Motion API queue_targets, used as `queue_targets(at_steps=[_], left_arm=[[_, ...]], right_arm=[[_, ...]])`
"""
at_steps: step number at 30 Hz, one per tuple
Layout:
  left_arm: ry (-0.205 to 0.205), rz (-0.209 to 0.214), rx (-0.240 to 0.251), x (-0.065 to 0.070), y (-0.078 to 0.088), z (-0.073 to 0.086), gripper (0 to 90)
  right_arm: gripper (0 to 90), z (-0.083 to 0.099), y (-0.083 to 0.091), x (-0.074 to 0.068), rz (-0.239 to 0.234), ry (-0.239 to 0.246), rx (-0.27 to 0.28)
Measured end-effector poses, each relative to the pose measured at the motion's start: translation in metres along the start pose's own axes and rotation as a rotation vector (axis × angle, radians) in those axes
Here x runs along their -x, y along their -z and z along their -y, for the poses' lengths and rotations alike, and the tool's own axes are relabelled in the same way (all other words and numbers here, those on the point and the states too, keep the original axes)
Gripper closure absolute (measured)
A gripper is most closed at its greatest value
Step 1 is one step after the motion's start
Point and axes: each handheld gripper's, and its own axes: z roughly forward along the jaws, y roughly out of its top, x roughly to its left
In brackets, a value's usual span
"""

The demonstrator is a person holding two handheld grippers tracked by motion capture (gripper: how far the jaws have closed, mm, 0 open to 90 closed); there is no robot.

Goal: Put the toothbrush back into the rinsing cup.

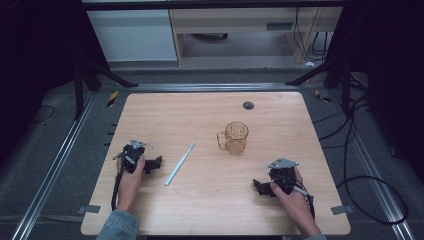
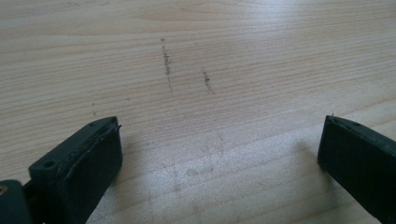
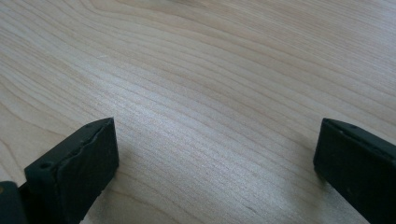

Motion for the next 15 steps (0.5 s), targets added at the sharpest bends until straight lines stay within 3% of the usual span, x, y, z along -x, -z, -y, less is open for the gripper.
queue_targets(at_steps=[3, 10, 13, 14, 15], left_arm=[[-0.006, 0.001, 0.001, -0.001, 0.002, 0.001, 1.8], [-0.014, -0.006, 0.0, 0.002, 0.023, 0.0, 3.0], [-0.023, 0.009, -0.016, 0.006, 0.033, -0.002, 3.0], [-0.036, 0.022, -0.024, 0.008, 0.035, -0.004, 3.2], [-0.049, 0.038, -0.03, 0.011, 0.037, -0.005, 2.9]], right_arm=[[0.4, 0.0, 0.0, 0.0, -0.001, 0.0, 0.0], [0.4, 0.0, 0.0, 0.0, -0.001, 0.0, 0.0], [0.4, 0.0, 0.001, -0.001, -0.008, -0.013, -0.005], [0.4, 0.0, -0.001, 0.001, 0.006, 0.014, 0.003], [0.4, 0.0, 0.001, -0.001, -0.009, -0.014, -0.005]])
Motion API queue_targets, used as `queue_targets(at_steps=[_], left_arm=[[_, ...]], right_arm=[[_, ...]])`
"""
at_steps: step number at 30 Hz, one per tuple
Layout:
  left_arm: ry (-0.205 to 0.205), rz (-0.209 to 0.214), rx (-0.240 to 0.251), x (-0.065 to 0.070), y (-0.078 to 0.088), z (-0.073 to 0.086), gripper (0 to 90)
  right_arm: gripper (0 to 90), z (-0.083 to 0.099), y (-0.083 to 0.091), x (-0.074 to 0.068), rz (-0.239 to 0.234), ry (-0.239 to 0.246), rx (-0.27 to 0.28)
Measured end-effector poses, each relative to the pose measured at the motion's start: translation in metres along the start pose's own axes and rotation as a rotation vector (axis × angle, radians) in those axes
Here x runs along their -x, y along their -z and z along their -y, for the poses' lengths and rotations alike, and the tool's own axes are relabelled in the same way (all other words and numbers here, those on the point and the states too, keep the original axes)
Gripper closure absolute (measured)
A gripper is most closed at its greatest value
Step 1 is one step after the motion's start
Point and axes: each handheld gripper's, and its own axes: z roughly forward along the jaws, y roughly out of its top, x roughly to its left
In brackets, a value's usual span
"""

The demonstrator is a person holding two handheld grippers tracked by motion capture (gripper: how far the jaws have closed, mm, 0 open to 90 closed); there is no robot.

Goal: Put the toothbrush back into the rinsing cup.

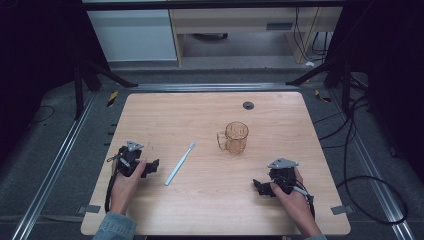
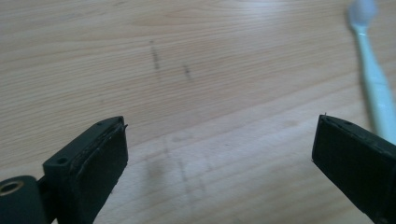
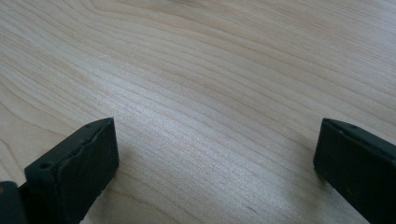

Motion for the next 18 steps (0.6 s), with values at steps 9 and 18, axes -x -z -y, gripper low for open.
queue_targets(at_steps=[9, 18], left_arm=[[-0.154, 0.089, -0.075, 0.035, 0.023, -0.019, 4.4], [-0.243, 0.128, -0.163, 0.044, 0.032, -0.038, 6.7]], right_arm=[[0.4, 0.0, -0.001, 0.001, 0.008, 0.014, 0.005], [0.4, 0.0, -0.001, 0.001, 0.009, 0.013, 0.004]])
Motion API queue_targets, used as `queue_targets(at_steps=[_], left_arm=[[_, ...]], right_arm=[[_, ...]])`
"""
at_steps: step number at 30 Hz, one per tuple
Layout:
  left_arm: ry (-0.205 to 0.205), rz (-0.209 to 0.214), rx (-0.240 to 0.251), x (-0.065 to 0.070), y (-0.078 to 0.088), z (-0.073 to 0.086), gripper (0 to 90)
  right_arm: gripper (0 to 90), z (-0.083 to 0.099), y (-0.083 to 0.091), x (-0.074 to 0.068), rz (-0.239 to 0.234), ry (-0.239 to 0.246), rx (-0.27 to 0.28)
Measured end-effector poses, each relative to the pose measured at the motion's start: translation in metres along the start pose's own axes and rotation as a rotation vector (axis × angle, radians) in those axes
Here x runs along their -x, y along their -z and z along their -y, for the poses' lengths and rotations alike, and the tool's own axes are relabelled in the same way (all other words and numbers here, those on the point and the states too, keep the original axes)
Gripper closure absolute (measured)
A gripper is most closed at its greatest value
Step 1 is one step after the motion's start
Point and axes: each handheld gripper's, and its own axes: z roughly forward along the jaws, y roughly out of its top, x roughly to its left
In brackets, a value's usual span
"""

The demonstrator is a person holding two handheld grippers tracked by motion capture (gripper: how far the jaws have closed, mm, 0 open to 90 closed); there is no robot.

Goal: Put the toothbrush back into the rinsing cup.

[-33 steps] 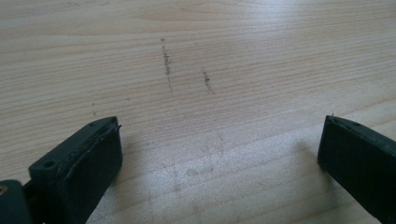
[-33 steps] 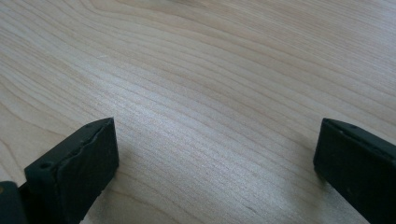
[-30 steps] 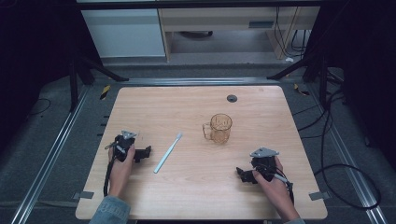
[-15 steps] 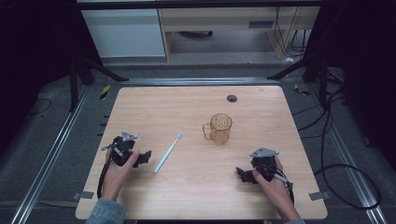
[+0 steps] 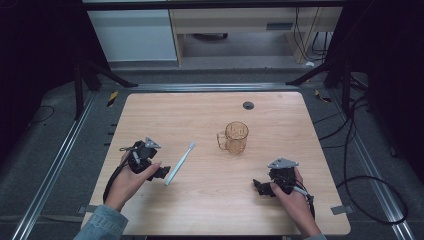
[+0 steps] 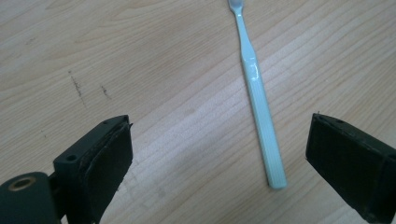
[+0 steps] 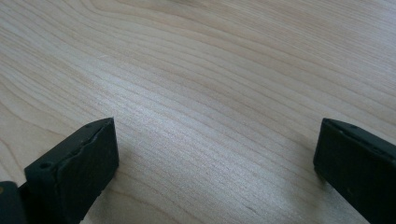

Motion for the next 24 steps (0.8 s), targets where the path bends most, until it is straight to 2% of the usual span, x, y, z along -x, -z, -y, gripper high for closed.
queue_targets(at_steps=[1, 6, 7, 8, 9, 13, 16, 17, 18, 19, 24], left_arm=[[-0.014, -0.005, -0.015, 0.0, 0.003, -0.001, 7.0], [-0.034, -0.017, -0.025, 0.0, 0.008, -0.002, 7.0], [-0.04, -0.032, -0.027, 0.001, 0.01, -0.004, 7.2], [-0.04, -0.032, -0.027, 0.001, 0.01, -0.004, 9.6], [-0.056, -0.028, -0.04, 0.003, 0.012, -0.007, 12.8], [-0.074, -0.028, -0.069, 0.006, 0.012, -0.017, 12.5], [-0.066, -0.025, -0.073, 0.006, 0.011, -0.023, 12.0], [-0.061, -0.026, -0.07, 0.007, 0.011, -0.029, 11.9], [-0.057, -0.025, -0.071, 0.007, 0.011, -0.032, 11.7], [-0.051, -0.021, -0.078, 0.006, 0.01, -0.035, 11.2], [-0.02, 0.002, -0.09, 0.004, 0.006, -0.049, 10.9]], right_arm=[[0.4, 0.0, 0.0, 0.0, -0.001, 0.001, 0.0], [0.4, 0.0, 0.0, 0.0, 0.0, 0.0, 0.0], [0.4, 0.0, 0.0, 0.0, 0.0, 0.0, 0.0], [0.4, 0.0, 0.0, 0.0, 0.0, 0.0, 0.0], [0.4, 0.0, 0.0, 0.0, 0.0, 0.0, 0.0], [0.4, 0.0, 0.0, 0.0, -0.001, 0.001, 0.0], [0.4, 0.0, 0.0, 0.0, -0.001, 0.0, 0.0], [0.4, 0.0, 0.001, -0.001, -0.009, -0.015, -0.005], [0.4, 0.0, 0.0, 0.001, 0.005, 0.014, 0.003], [0.4, 0.0, 0.001, -0.001, -0.008, -0.016, -0.006], [0.4, 0.0, 0.001, -0.001, -0.009, -0.017, -0.005]])
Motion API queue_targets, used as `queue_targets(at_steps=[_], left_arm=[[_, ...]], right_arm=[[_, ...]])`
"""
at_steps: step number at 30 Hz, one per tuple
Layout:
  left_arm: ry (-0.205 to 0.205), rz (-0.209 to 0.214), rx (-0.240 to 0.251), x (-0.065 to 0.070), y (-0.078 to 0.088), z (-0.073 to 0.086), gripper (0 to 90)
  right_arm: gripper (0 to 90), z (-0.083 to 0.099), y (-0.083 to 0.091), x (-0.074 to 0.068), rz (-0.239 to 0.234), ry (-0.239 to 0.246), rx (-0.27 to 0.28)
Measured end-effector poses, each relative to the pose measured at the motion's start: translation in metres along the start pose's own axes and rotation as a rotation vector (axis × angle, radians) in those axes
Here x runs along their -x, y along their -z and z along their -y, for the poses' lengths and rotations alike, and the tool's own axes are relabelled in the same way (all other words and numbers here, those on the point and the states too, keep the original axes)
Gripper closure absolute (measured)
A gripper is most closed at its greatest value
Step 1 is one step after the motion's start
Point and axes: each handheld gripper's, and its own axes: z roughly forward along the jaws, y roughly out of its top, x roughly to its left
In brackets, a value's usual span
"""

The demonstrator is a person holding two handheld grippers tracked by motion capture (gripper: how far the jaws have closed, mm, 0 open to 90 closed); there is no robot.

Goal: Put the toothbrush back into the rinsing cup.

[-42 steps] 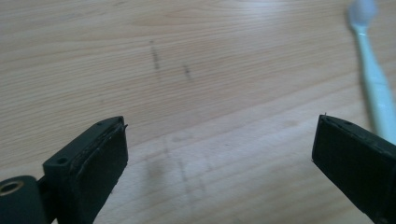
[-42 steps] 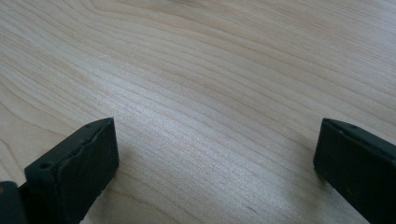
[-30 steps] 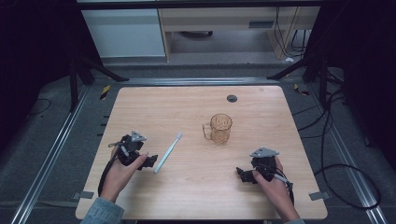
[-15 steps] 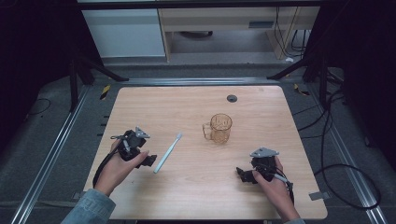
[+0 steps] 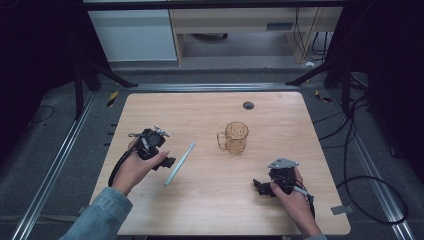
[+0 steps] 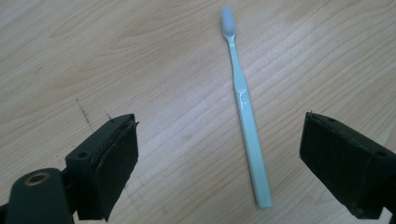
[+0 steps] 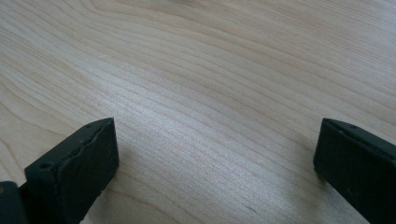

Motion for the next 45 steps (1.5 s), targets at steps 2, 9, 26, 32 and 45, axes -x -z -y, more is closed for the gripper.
queue_targets(at_steps=[2, 9, 26, 32, 45], left_arm=[[0.001, 0.01, -0.005, 0.0, 0.001, -0.005, 10.7], [-0.014, 0.024, -0.062, 0.0, -0.008, -0.017, 11.2], [-0.008, 0.027, -0.132, 0.005, -0.023, -0.026, 18.9], [-0.012, 0.037, -0.145, 0.006, -0.025, -0.028, 24.0], [-0.025, 0.053, -0.189, 0.008, -0.035, -0.031, 34.8]], right_arm=[[0.4, 0.0, 0.0, 0.0, 0.0, 0.0, 0.0], [0.4, 0.0, 0.0, 0.0, 0.0, 0.002, 0.0], [0.4, 0.0, 0.0, 0.0, 0.001, 0.001, 0.0], [0.4, 0.0, 0.0, 0.0, 0.004, -0.003, 0.0], [0.4, 0.0, 0.0, 0.0, 0.006, -0.005, 0.001]])
